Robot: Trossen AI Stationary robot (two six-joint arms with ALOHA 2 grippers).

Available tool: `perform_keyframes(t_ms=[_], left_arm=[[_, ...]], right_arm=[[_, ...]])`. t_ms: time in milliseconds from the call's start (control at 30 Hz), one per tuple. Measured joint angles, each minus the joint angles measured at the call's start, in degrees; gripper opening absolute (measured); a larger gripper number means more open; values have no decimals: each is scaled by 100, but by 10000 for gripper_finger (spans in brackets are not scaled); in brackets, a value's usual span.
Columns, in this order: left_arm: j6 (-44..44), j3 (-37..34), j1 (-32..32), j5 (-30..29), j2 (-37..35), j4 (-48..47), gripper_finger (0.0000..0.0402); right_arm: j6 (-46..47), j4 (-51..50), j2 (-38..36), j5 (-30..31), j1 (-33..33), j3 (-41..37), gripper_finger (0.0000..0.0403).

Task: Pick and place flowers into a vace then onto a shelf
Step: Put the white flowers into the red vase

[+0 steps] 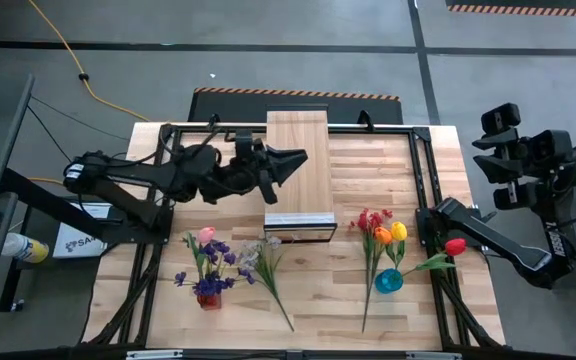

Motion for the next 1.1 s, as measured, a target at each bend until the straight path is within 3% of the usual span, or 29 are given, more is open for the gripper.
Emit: perform_keyframes(t_ms=[200, 467, 733, 967, 1100], left_arm=[[-153, 1, 31, 192, 10, -130, 113], [-263, -1, 2, 1978, 20, -213, 113], [-348, 15, -205, 2210, 186, -288, 113], [-473, 776, -188, 2397, 350, -2275, 113], [64, 1055, -35, 2715, 549, -2614, 113]], right_arm=[[-44, -30, 0, 0, -1, 0, 114], [-48, -98, 0, 0, -2, 0, 114], [-73, -136, 112, 2, -1, 0, 114], [-57, -141, 301, 1, 0, -2, 114], [-49, -157, 332, -18, -2, -2, 114]])
